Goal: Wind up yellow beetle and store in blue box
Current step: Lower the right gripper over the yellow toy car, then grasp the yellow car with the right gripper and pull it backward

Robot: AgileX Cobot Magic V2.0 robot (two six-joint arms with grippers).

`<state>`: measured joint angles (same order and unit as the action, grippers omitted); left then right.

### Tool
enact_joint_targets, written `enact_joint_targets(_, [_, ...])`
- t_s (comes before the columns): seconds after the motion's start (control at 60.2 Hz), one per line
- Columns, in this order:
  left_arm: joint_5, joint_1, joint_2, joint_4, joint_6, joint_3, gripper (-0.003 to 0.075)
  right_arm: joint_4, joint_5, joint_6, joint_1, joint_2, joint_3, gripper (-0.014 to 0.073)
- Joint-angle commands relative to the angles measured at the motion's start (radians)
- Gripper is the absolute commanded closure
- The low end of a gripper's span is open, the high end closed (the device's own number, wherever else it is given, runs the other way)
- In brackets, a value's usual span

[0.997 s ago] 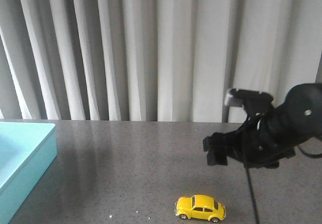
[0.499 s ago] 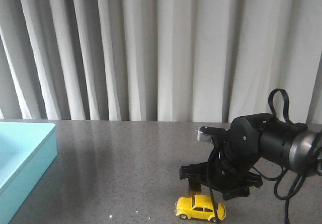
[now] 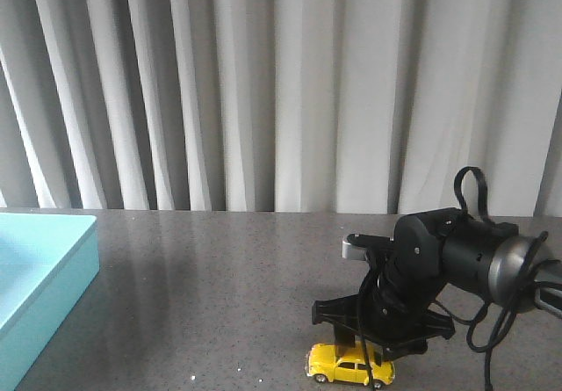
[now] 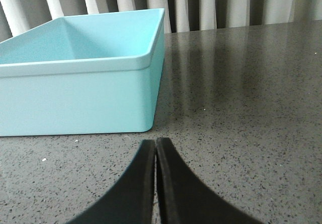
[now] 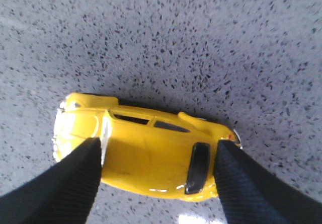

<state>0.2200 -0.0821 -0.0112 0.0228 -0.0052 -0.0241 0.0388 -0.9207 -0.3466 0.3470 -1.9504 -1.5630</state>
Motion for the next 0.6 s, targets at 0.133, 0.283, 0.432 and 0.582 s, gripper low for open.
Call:
enact_joint_targets(0.133, [-0.081, 0.004, -0.006, -0.003, -0.009, 0.009, 0.0726, -0.039, -0.042, 0.002, -0.001, -0.002, -0.028, 0.0244])
enact_joint_targets(0.283, [-0.081, 0.004, -0.006, -0.003, -0.009, 0.009, 0.0726, -0.084, -0.109, 0.002, -0.002, -0.012, -0.027, 0.0246])
enact_joint_targets(0.432, [-0.081, 0.004, -0.006, -0.003, -0.009, 0.009, 0.0726, -0.178, -0.207, 0.002, -0.002, -0.016, -0.025, 0.0246])
enact_joint_targets(0.582, [-0.081, 0.004, -0.006, -0.003, -0.009, 0.009, 0.0726, -0.273, -0.294, 0.003, -0.003, -0.022, -0.025, 0.0246])
